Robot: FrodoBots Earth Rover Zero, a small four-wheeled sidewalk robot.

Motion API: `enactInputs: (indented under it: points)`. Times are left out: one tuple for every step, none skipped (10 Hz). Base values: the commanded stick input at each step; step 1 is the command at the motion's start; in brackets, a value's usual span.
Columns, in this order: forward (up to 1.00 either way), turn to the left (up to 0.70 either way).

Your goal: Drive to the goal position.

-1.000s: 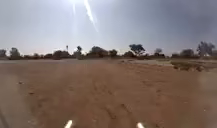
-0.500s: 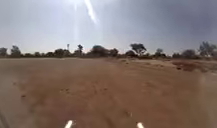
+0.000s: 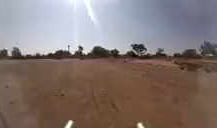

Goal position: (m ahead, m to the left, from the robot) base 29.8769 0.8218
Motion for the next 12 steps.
enactInputs:
  points:
    - [0.50,0.00]
    - [0.50,0.00]
    - [0.50,0.00]
    - [0.50,0.00]
    - [0.50,0.00]
    - [0.50,0.00]
    - [0.50,0.00]
    - [0.50,0.00]
    - [0.50,0.00]
    - [0.50,0.00]
    - [0.50,0.00]
    - [0.50,0.00]
